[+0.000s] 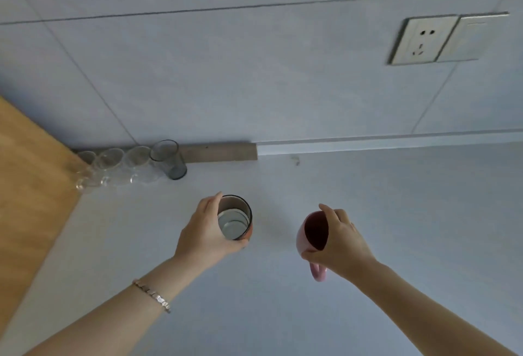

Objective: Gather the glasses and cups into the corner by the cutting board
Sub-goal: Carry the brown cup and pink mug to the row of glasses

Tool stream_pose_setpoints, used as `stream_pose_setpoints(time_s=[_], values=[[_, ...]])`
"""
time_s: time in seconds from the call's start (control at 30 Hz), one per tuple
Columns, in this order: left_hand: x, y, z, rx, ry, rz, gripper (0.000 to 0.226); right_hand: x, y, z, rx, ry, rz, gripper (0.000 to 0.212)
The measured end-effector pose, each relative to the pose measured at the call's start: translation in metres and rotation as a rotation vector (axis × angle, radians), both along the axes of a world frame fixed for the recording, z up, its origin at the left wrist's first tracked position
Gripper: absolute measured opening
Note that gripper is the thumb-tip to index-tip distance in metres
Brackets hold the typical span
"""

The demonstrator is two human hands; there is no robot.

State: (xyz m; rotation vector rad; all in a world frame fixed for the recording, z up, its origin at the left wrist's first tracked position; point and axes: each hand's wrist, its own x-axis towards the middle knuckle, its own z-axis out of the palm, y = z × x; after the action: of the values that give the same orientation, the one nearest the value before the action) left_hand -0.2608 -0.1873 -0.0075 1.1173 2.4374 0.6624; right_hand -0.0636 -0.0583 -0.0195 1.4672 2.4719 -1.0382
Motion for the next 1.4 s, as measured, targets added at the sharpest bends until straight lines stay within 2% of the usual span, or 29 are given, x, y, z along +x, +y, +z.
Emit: stream_pose_setpoints(time_s=[0.27,0.43,0.6,0.77,0.93,1.0,1.17,1.27,1.4], values=[[-0.144,-0.077,-0.005,0.024,-0.025,0.146,0.097,-0.200,-0.032,-0.011,0.011,-0.003,0.126,0.097],[-0.189,-0.107,-0.019,0.071,-0.061,0.248,0.094,-0.296,-0.008,-0.021,0.058,0.037,0.021,0.087],[-0.212,-0.123,-0.033,0.066,-0.108,0.312,0.096,-0.349,0.012,-0.029,0.127,-0.058,-0.013,0.078],[-0.223,-0.127,-0.039,0.058,-0.124,0.336,0.095,-0.366,0.012,-0.040,0.175,-0.072,0.012,0.086],[-0.224,-0.129,-0.038,0.036,-0.134,0.348,0.096,-0.352,0.013,-0.041,0.049,0.105,-0.019,0.104],[-0.225,-0.134,-0.036,0.013,-0.174,0.377,0.097,-0.338,0.009,-0.040,0.016,0.113,-0.041,0.095],[-0.256,-0.150,-0.036,-0.069,-0.102,0.402,0.077,-0.295,-0.014,-0.035,0.065,-0.226,0.225,0.062],[-0.280,-0.154,-0.022,-0.123,-0.048,0.446,0.075,-0.276,-0.032,-0.034,0.043,-0.246,0.324,0.042],[-0.308,-0.154,-0.011,-0.197,0.027,0.436,0.084,-0.260,-0.054,-0.031,-0.019,-0.234,0.368,0.034]])
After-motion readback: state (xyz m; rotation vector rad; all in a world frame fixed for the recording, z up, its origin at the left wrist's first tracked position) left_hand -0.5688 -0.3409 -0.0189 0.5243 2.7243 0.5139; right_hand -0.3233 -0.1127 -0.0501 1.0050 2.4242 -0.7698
